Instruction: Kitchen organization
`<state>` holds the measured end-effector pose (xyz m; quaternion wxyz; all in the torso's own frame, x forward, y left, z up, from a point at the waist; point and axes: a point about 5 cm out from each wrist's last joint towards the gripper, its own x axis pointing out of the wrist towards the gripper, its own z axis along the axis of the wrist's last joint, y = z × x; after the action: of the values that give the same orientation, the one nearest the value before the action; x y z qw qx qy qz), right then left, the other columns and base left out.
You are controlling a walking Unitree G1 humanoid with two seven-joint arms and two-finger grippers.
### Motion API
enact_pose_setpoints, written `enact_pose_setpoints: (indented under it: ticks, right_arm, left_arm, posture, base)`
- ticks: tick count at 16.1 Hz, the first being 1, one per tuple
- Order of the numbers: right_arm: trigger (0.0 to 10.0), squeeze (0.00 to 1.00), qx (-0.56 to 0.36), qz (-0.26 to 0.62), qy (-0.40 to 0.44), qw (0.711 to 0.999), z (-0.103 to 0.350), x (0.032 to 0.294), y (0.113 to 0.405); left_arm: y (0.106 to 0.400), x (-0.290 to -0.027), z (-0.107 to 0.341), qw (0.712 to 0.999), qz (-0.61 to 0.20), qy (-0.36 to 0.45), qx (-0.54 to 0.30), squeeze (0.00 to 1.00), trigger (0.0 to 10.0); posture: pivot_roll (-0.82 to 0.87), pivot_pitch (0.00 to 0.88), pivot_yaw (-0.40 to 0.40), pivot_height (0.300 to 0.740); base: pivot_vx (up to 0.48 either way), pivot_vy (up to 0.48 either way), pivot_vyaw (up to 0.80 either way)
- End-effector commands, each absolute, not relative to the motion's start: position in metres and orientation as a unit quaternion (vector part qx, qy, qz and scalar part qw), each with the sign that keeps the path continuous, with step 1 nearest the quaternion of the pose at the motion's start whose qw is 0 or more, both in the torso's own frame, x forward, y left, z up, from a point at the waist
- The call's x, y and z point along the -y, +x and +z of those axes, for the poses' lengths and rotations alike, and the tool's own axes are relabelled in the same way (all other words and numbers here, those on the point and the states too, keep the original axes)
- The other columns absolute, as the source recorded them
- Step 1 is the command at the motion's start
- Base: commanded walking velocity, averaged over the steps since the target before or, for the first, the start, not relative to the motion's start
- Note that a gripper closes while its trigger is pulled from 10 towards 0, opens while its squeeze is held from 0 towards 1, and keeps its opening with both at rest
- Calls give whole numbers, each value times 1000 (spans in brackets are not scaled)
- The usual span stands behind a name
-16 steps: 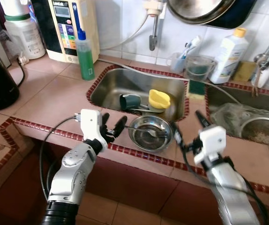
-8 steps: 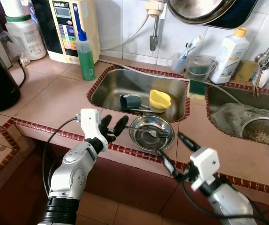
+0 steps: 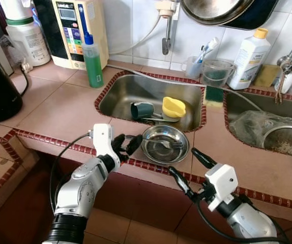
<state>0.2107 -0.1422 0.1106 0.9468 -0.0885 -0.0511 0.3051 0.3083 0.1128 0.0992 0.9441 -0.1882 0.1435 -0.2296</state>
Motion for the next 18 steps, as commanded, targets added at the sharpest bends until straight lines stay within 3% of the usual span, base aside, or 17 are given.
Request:
enact_pose_setpoints:
  ticks: [1, 18]
  right_arm:
    - [10000, 0, 51, 314, -89, 944, 113, 139, 208]
    - [10000, 0, 46, 316, -102, 942, 113, 137, 208]
  left_arm:
    - [309, -114, 97, 946, -222, -181, -152, 0, 10000]
    - [312, -101, 100, 918, -241, -265, -171, 0, 10000]
  posture:
    - [-144, 0, 24, 740]
    - [-165, 0, 34, 740]
  base:
    - [0, 0, 0]
    - [0, 0, 0]
